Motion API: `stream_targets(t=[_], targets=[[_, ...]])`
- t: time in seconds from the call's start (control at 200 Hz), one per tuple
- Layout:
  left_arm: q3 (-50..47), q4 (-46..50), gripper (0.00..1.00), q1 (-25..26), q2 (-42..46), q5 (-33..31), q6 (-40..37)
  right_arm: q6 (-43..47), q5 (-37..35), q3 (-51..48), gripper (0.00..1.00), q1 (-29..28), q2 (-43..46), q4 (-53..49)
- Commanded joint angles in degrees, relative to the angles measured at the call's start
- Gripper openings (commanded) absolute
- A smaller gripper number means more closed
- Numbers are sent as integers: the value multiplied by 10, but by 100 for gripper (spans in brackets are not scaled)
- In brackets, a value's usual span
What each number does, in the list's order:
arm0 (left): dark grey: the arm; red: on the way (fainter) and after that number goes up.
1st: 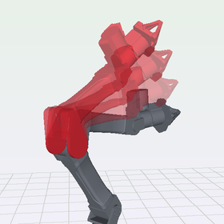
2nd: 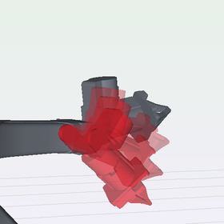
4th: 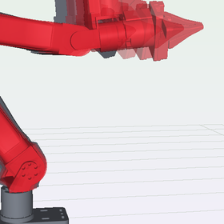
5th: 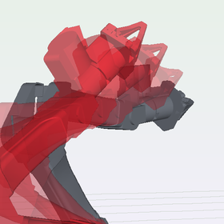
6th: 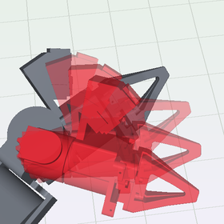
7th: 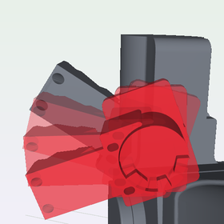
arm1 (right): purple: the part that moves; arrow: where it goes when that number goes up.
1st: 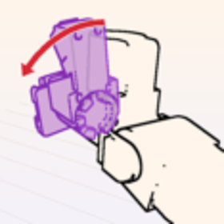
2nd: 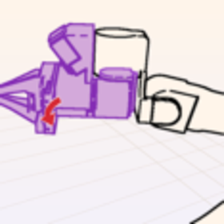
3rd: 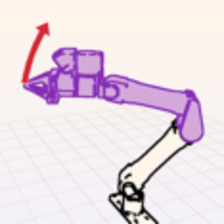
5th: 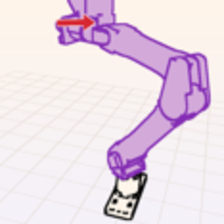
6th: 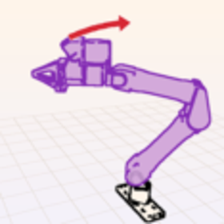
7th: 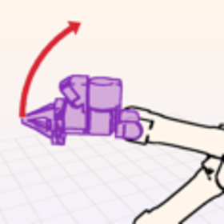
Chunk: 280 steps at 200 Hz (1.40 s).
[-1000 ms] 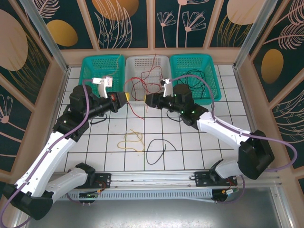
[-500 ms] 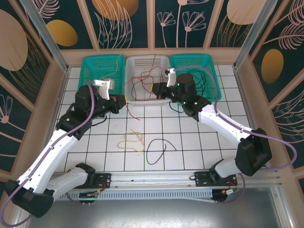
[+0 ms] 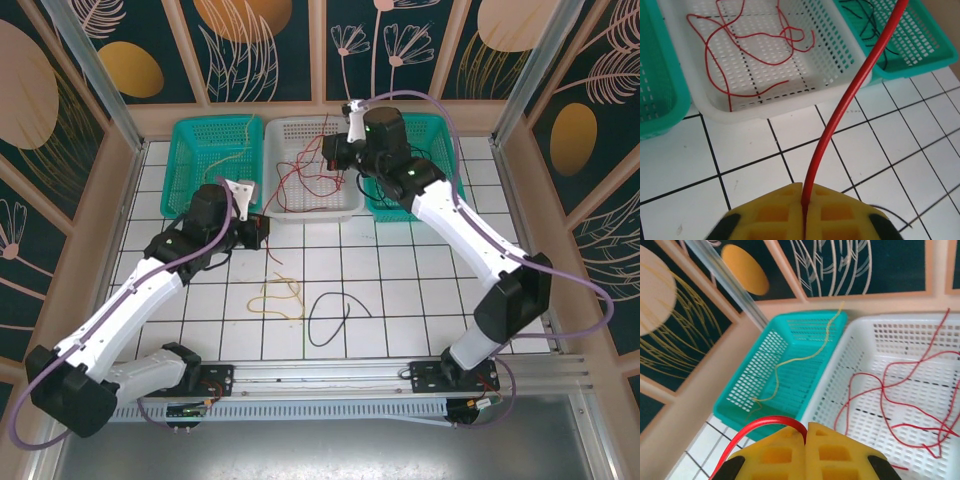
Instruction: Untangle the cables
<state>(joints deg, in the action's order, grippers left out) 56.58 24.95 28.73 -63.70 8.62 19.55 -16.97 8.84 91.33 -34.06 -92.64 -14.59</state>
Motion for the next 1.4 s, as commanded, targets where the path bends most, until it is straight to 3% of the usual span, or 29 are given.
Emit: stream_targets(t=[0.0, 0.09, 0.195, 0.275, 0.36, 0.566, 0.886, 0.946, 1.036, 1.116, 1.176, 1.286, 1.396], targets=[[1, -30, 31, 0, -2, -28, 31, 13, -58, 61, 0, 8, -31, -55], [8, -66, 35, 0, -5, -33, 54, 7, -58, 101, 0, 12, -62, -69], [28, -103, 28, 0, -15, -25, 69, 1, -51, 157, 0, 17, -95, -78], [54, -115, 28, 0, -34, -34, 69, -5, -50, 200, 0, 22, -116, -87], [82, -112, 44, 0, -59, -68, 72, -16, -48, 243, 0, 24, -147, -95], [84, -115, 64, -1, -45, -117, 93, -22, -17, 299, 0, 44, -201, -122], [-3, -83, 73, -2, 62, -151, 119, -28, -2, 213, 0, 49, -218, -106], [-25, -78, 73, -1, 75, -139, 131, -27, -13, 239, 6, 53, -243, -126], [-57, -77, 73, -2, 97, -132, 152, -26, -32, 287, 31, 60, -282, -154], [-82, -77, 74, -2, 113, -131, 171, -25, -47, 333, 42, 62, -308, -180], [-94, -77, 75, -2, 121, -129, 182, -24, -64, 360, 56, 62, -318, -197], [-101, -67, 75, -2, 128, -137, 189, -29, -85, 359, 57, 62, -300, -202], [-100, -55, 77, -2, 137, -162, 192, -28, -95, 295, 57, 50, -241, -177]])
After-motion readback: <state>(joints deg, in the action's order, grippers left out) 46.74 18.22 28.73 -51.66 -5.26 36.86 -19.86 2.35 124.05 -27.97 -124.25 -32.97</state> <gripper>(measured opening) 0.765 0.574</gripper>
